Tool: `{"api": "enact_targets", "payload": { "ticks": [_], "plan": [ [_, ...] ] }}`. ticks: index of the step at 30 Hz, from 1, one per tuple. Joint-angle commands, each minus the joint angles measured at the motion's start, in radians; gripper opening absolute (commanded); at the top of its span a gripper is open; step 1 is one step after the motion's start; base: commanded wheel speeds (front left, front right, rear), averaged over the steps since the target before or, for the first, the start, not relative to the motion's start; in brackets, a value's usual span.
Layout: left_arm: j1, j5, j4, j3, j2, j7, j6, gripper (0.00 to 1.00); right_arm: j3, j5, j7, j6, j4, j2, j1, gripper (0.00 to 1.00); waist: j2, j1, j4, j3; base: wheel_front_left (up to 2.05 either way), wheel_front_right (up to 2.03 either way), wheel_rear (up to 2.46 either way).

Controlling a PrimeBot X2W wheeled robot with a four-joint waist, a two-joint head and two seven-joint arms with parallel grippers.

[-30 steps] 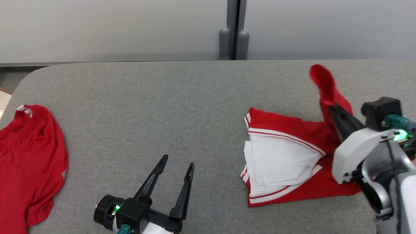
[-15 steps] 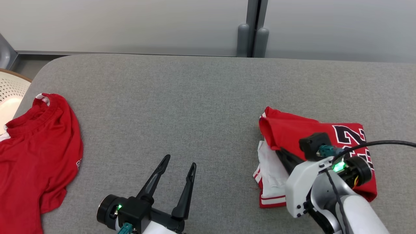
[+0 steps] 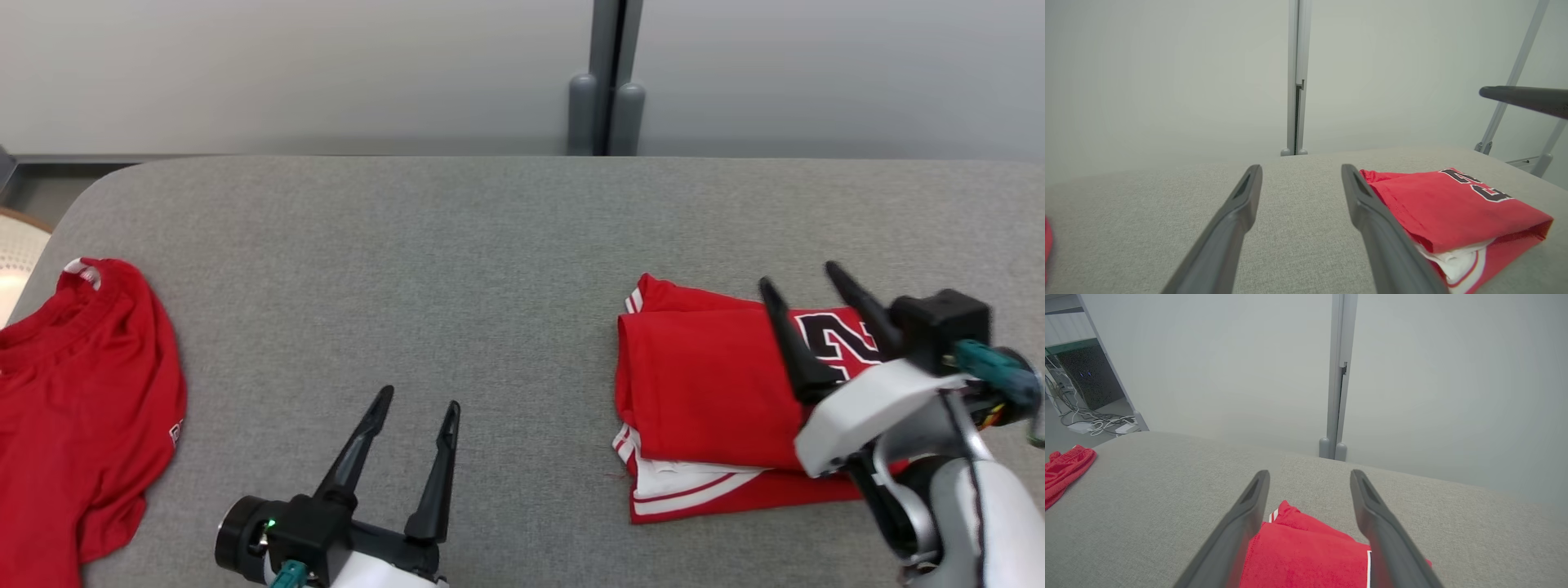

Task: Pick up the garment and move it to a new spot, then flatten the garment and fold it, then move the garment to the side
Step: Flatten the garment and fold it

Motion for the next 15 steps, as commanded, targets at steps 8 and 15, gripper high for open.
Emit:
{"api": "enact_targets", "payload": {
  "ticks": [8, 15],
  "plan": [
    [0.034, -0.001, -0.027, 0.102, -0.006, 0.000, 0.069, 1.00, -0.041, 0.008, -0.365, -0.001, 0.156, -0.092, 0.038, 1.00, 0.0000, 0.0000, -0.083, -0.065, 0.00, 0.00, 0.00],
    [0.099, -0.026, -0.044, 0.168, -0.011, 0.000, 0.087, 1.00, -0.011, -0.027, -0.569, -0.001, 0.360, -0.076, 0.080, 1.00, 0.0000, 0.0000, -0.123, -0.118, 0.00, 0.00, 0.00]
  ]
}}
